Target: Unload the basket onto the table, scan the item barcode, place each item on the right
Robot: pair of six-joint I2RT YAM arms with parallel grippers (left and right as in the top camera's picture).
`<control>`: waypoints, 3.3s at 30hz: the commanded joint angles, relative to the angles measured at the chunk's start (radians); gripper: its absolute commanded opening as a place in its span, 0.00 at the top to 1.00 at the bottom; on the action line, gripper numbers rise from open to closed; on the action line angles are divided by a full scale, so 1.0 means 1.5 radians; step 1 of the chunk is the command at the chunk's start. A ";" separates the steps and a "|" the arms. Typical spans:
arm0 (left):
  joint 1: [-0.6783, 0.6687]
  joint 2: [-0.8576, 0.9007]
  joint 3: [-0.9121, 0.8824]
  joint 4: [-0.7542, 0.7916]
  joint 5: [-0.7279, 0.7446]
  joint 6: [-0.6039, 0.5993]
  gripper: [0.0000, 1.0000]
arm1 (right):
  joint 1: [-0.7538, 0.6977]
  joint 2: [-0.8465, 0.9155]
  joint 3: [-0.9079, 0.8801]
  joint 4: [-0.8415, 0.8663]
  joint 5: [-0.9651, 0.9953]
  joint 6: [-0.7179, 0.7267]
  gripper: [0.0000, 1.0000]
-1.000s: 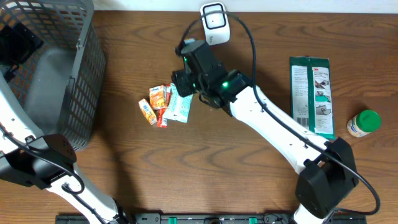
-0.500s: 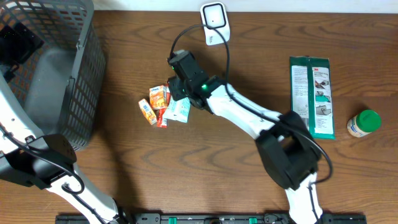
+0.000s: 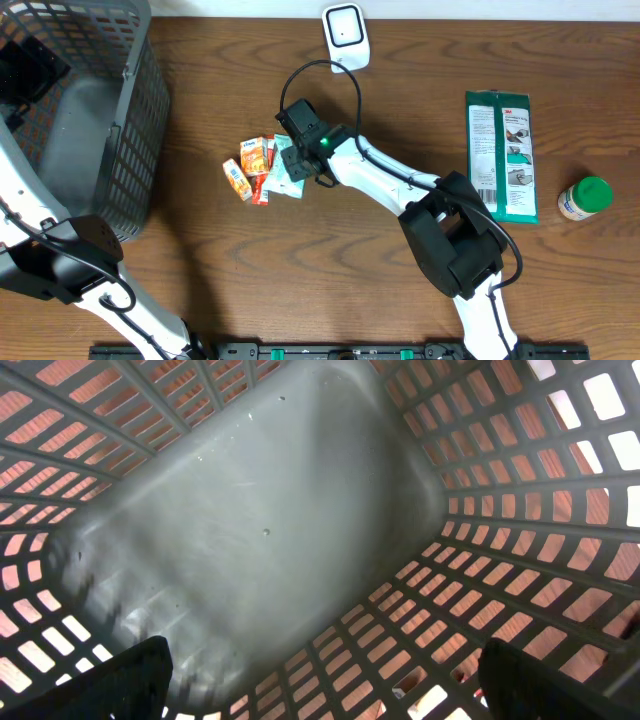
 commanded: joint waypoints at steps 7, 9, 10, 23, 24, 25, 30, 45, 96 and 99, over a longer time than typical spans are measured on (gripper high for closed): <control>0.000 -0.016 0.011 -0.003 0.006 -0.001 0.02 | -0.001 -0.125 -0.001 -0.179 0.005 -0.021 0.75; 0.000 -0.016 0.011 -0.002 0.006 -0.001 0.02 | -0.001 -0.161 -0.001 -0.184 0.005 -0.024 0.73; 0.000 -0.016 0.011 -0.002 0.006 -0.001 0.02 | -0.001 -0.170 -0.001 -0.182 0.005 -0.024 0.71; 0.000 -0.016 0.011 -0.002 0.006 -0.001 0.02 | 0.022 -0.090 -0.004 -0.146 -0.051 0.004 0.85; 0.000 -0.016 0.011 -0.002 0.006 -0.001 0.02 | 0.027 -0.080 -0.004 -0.146 -0.055 0.011 0.85; 0.000 -0.016 0.011 -0.002 0.006 -0.001 0.02 | 0.032 -0.067 -0.004 -0.146 -0.059 0.018 0.85; 0.000 -0.016 0.011 -0.002 0.006 -0.001 0.02 | 0.061 -0.022 -0.004 -0.140 -0.090 0.022 0.86; 0.000 -0.016 0.011 -0.002 0.006 -0.001 0.02 | -0.001 -0.071 0.018 -0.036 -0.072 -0.020 0.79; 0.000 -0.016 0.011 -0.003 0.006 -0.001 0.02 | -0.100 0.030 0.021 -0.445 -0.298 0.046 0.91; 0.000 -0.016 0.011 -0.002 0.006 -0.001 0.02 | -0.120 0.030 0.022 -0.416 -0.300 0.037 0.88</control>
